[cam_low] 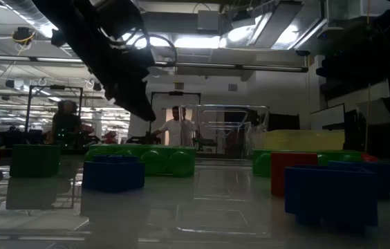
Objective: Sort blocks by size
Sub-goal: Put the large yellow game piece into the transparent bin
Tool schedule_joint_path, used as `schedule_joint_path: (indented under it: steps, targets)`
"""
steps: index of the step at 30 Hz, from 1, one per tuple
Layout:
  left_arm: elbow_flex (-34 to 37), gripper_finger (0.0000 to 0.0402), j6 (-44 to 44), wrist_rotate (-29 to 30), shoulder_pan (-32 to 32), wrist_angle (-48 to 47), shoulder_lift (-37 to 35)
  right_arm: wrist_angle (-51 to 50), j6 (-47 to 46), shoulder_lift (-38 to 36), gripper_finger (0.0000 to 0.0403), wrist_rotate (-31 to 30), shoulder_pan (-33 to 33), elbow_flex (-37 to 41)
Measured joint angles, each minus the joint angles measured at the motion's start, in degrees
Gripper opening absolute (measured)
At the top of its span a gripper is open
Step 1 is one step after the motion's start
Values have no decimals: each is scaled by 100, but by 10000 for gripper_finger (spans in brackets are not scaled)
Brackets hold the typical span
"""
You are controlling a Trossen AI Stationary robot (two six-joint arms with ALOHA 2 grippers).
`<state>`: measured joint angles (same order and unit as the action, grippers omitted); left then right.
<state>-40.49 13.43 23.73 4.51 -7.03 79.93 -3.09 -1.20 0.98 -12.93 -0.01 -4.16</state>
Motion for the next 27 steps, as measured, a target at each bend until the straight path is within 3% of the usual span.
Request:
schedule_joint_path:
  steps: [7, 12, 27]
  targets:
    - [0, 155, -45, -140, -18, -21, 95, 0, 1, 1, 195, 0, 0, 0]
    - [0, 155, -550, -241, -160, -137, 231, -2, 1, -1, 195, 0, 0, 0]
    - [-4, 155, -1253, 107, -269, -261, 686, 0, 4, 1, 195, 2, -2, 0]
